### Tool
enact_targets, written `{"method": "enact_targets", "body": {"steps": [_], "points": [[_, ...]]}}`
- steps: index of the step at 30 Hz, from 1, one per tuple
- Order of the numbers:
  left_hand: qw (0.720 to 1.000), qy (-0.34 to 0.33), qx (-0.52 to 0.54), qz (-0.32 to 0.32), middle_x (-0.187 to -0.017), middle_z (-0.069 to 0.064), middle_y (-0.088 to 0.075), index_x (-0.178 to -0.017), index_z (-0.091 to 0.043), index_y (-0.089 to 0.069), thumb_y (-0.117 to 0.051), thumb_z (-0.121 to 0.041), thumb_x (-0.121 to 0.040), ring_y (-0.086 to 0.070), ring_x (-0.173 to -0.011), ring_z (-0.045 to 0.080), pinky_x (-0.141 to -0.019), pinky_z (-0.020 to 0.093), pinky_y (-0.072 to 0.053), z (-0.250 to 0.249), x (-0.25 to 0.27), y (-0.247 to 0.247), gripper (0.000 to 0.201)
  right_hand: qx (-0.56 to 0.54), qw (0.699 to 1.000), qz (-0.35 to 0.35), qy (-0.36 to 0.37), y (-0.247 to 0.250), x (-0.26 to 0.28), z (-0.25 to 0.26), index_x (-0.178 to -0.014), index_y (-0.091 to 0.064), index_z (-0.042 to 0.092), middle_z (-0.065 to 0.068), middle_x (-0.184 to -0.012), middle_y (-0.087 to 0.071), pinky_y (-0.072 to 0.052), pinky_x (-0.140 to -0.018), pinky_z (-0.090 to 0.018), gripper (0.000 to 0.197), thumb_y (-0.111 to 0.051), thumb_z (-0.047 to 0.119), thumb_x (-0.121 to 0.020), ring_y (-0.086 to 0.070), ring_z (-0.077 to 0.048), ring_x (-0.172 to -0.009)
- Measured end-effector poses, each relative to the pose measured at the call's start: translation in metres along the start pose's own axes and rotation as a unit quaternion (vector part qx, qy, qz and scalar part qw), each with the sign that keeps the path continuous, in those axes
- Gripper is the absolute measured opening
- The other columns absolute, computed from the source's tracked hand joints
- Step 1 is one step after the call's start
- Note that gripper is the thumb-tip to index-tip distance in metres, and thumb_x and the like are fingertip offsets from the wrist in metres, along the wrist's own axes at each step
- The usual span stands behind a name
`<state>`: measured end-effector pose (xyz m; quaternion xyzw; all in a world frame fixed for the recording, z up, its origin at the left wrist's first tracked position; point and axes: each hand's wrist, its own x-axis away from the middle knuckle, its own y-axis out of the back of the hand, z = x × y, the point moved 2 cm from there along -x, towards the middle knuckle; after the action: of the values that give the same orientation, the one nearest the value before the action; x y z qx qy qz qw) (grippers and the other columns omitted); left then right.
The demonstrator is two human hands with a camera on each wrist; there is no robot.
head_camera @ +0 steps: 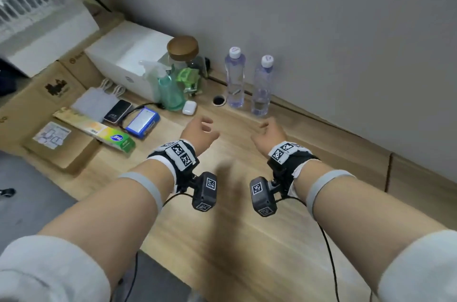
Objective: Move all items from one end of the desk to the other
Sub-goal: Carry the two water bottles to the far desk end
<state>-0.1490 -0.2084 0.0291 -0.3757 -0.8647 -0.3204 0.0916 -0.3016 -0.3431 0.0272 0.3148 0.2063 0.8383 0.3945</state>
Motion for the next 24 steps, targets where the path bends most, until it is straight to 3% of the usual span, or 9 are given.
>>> {"method": "enact_targets", "body": {"steps": [4, 6, 9, 10, 12, 15, 18, 20, 24], "points": [[0.998, -0.053, 0.037, 0.024, -0.122, 0.009, -0.061, -0.139, -0.021, -0.039, -0.081, -0.031, -0.073, -0.065, -0.103, 0.024, -0.092, 0.049, -0.057, -0.032, -0.072, -0.007, 0.079, -0.062, 0.992, -0.107, -0.034, 0.014, -0.049, 0.017, -0.114, -0.039, 0.017, -0.005, -0.112, -0.052, -0.051, -0.081, -0.036, 0.057, -0.078, 0.029, -0.075, -0.058, -0.026, -0.093], [0.995, -0.081, 0.056, 0.024, -0.134, 0.009, -0.057, -0.147, -0.023, -0.03, -0.084, -0.041, -0.062, -0.062, -0.116, 0.026, -0.099, 0.05, -0.053, -0.045, -0.104, -0.01, 0.102, -0.071, 0.988, -0.13, -0.047, 0.019, -0.067, 0.025, -0.128, -0.038, 0.014, -0.009, -0.124, -0.047, -0.045, -0.078, -0.03, 0.072, -0.081, 0.033, -0.074, -0.052, -0.021, -0.091], [0.991, -0.111, 0.073, 0.023, -0.147, 0.007, -0.05, -0.153, -0.029, -0.023, -0.087, -0.037, -0.06, -0.054, -0.13, 0.024, -0.11, 0.048, -0.044, -0.062, -0.141, -0.013, 0.113, -0.086, 0.986, -0.128, -0.069, 0.024, -0.092, 0.031, -0.142, -0.03, 0.02, -0.01, -0.135, -0.04, -0.04, -0.066, -0.01, 0.087, -0.083, 0.035, -0.074, -0.043, -0.015, -0.091], [0.989, -0.122, 0.084, 0.027, -0.145, 0.006, -0.052, -0.153, -0.028, -0.025, -0.088, -0.034, -0.061, -0.055, -0.129, 0.023, -0.11, 0.047, -0.045, -0.067, -0.152, -0.015, 0.112, -0.09, 0.985, -0.126, -0.071, 0.025, -0.1, 0.033, -0.144, -0.029, 0.023, -0.008, -0.133, -0.04, -0.038, -0.053, -0.003, 0.089, -0.083, 0.031, -0.074, -0.043, -0.015, -0.09], [0.985, -0.141, 0.095, 0.037, -0.137, 0.002, -0.058, -0.149, -0.022, -0.034, -0.088, -0.024, -0.069, -0.059, -0.123, 0.019, -0.108, 0.043, -0.047, -0.076, -0.166, -0.021, 0.097, -0.099, 0.985, -0.125, -0.058, 0.026, -0.114, 0.04, -0.146, -0.03, 0.026, -0.005, -0.124, -0.042, -0.033, -0.037, -0.005, 0.086, -0.08, 0.024, -0.076, -0.048, -0.016, -0.085], [0.982, -0.166, 0.08, 0.038, -0.128, -0.002, -0.06, -0.142, -0.016, -0.04, -0.083, -0.022, -0.076, -0.06, -0.117, 0.018, -0.103, 0.037, -0.048, -0.079, -0.18, -0.027, 0.078, -0.072, 0.988, -0.128, -0.045, 0.023, -0.132, 0.051, -0.133, -0.043, 0.024, -0.005, -0.117, -0.053, -0.048, -0.057, -0.02, 0.072, -0.078, 0.035, -0.071, -0.06, -0.023, -0.093], [0.983, -0.167, 0.065, 0.037, -0.127, -0.002, -0.064, -0.138, -0.022, -0.044, -0.082, -0.029, -0.072, -0.063, -0.116, 0.02, -0.103, 0.044, -0.051, -0.074, -0.186, -0.031, 0.076, -0.059, 0.989, -0.127, -0.049, 0.017, -0.132, 0.056, -0.125, -0.05, 0.023, -0.006, -0.117, -0.064, -0.054, -0.086, -0.037, 0.069, -0.076, 0.044, -0.065, -0.063, -0.028, -0.1], [0.985, -0.16, 0.058, 0.035, -0.127, -0.005, -0.066, -0.136, -0.026, -0.046, -0.082, -0.03, -0.072, -0.064, -0.115, 0.018, -0.104, 0.042, -0.05, -0.07, -0.183, -0.032, 0.074, -0.06, 0.987, -0.139, -0.05, 0.015, -0.126, 0.051, -0.123, -0.051, 0.026, 0.0, -0.113, -0.067, -0.054, -0.086, -0.034, 0.063, -0.076, 0.041, -0.066, -0.064, -0.025, -0.097], [0.985, -0.166, 0.023, 0.041, -0.123, -0.006, -0.068, -0.136, -0.028, -0.049, -0.081, -0.034, -0.068, -0.065, -0.111, 0.018, -0.1, 0.037, -0.051, -0.067, -0.162, -0.04, 0.075, -0.121, 0.976, -0.167, -0.065, 0.027, -0.099, 0.029, -0.119, -0.054, 0.032, 0.012, -0.096, -0.063, -0.042, -0.06, -0.015, 0.048, -0.075, 0.031, -0.076, -0.061, -0.013, -0.084]]}}
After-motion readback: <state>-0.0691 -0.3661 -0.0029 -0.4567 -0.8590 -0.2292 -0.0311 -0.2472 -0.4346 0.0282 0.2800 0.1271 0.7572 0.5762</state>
